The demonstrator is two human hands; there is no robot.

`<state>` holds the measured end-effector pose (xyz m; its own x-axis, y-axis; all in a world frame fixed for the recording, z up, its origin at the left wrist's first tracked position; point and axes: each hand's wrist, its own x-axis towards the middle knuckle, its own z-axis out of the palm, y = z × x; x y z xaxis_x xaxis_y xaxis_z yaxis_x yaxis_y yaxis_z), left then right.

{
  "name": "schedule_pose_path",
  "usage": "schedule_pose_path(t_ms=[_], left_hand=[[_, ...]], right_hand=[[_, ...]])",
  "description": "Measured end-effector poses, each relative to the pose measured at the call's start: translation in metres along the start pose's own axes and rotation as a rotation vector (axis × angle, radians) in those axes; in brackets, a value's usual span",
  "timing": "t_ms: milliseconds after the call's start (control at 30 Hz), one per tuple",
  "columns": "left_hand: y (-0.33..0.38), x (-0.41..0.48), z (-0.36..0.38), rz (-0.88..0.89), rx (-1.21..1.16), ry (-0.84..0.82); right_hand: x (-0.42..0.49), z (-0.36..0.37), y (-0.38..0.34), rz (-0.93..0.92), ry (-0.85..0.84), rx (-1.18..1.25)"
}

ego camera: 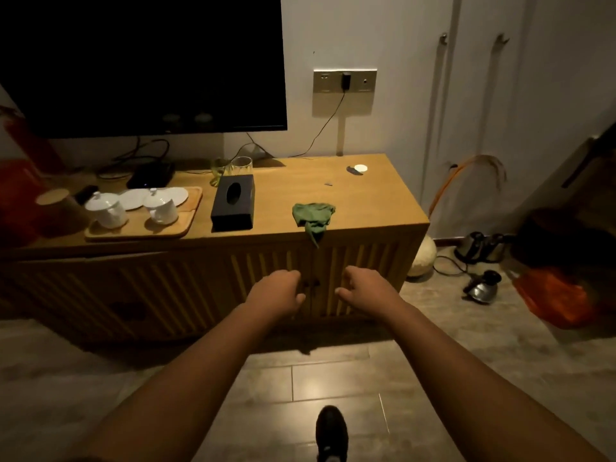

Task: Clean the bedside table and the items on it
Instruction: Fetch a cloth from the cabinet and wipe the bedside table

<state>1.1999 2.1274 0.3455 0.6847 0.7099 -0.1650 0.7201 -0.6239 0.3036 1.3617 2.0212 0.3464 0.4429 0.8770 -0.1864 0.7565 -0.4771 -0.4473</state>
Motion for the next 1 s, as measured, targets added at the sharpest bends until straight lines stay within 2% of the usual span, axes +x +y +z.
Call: schedule_pose_path(t_ms=[233,400,567,767,867,1000], left_hand=[[-0.007,0.173,-0.022,-0.034,0.005,-0.07],[-0.035,0.286,-0.026,-0.006,0.005,-0.136],[-0.07,0.391,-0.005,0.032,0.029,-0.203],[-0.091,0.476,0.023,0.1,-0.022,-0.309],[-0.097,0.504,0.034,0.157,-0.019,-0.385],[-0.094,0.524,0.038,0.187,-0.014,-0.61]], right_hand=[[0.18,-0.039,0.029,0.038,-0.086,-0.041],[0.29,-0.035,0.033,0.011,-0.137,-0.033],[0.383,-0.013,0.039,0.113,-0.158,-0.033],[0.449,0.019,0.054,0.2,-0.169,-0.05],[0.472,0.03,0.062,0.144,-0.158,-0.086],[0.479,0.034,0.061,0.181,-0.285,0.003]])
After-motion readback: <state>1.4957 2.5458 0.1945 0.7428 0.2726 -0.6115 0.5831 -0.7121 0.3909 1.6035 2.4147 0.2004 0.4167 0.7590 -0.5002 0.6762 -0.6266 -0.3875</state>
